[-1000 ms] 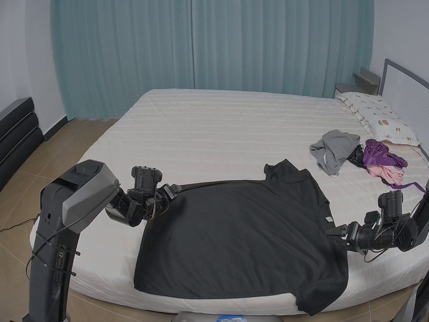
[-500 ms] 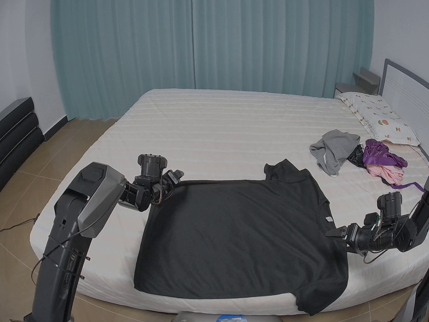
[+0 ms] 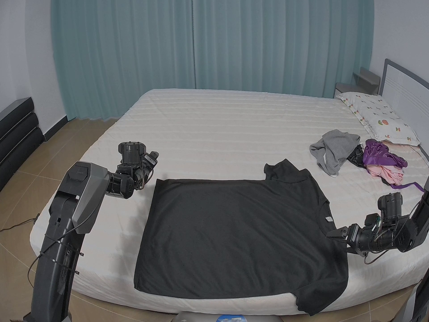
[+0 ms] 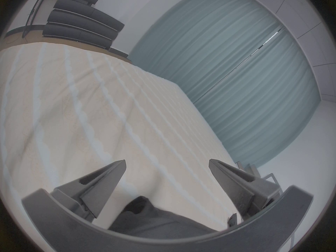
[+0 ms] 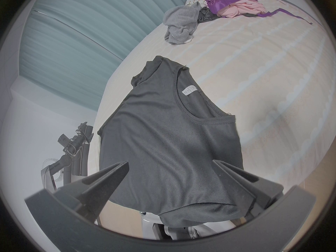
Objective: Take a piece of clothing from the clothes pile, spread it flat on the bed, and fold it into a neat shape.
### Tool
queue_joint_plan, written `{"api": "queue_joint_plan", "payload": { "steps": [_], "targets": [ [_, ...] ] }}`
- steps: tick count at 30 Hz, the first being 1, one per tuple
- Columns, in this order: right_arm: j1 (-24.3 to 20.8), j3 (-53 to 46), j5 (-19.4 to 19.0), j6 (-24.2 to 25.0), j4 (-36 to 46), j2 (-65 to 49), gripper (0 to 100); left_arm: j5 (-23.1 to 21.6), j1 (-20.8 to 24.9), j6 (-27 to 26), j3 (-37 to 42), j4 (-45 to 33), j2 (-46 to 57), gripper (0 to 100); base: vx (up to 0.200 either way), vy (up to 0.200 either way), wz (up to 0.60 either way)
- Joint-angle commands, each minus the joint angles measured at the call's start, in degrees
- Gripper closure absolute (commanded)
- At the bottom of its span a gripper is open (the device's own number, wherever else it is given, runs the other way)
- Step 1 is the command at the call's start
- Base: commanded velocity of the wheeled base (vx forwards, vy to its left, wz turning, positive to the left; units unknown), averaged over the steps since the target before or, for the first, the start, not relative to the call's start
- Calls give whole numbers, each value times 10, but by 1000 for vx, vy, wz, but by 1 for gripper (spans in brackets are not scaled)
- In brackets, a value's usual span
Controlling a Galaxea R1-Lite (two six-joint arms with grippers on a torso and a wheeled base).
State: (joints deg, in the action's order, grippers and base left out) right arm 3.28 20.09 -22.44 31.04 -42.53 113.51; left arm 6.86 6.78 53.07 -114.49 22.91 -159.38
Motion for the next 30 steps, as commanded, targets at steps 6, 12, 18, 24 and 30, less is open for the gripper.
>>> {"api": "queue_joint_plan", "payload": {
  "steps": [6,12,18,24,30],
  "targets": [
    [-2,-5,-1,0,1,1,0,-34,4,-2,-1,-46,2,0,0,0,0],
    [-6,-3,-1,0,0,3,0,-53,13,-2,1,-47,-4,0,0,0,0],
    [-5,-2,-1,0,0,3,0,-64,24,-4,2,-54,-13,0,0,0,0],
    [-5,1,-1,-1,0,10,0,-64,25,-29,6,-67,-18,100,0,0,0],
    [-7,5,0,-1,-38,7,0,-34,23,-42,1,-62,-23,100,0,0,0]
  ]
}}
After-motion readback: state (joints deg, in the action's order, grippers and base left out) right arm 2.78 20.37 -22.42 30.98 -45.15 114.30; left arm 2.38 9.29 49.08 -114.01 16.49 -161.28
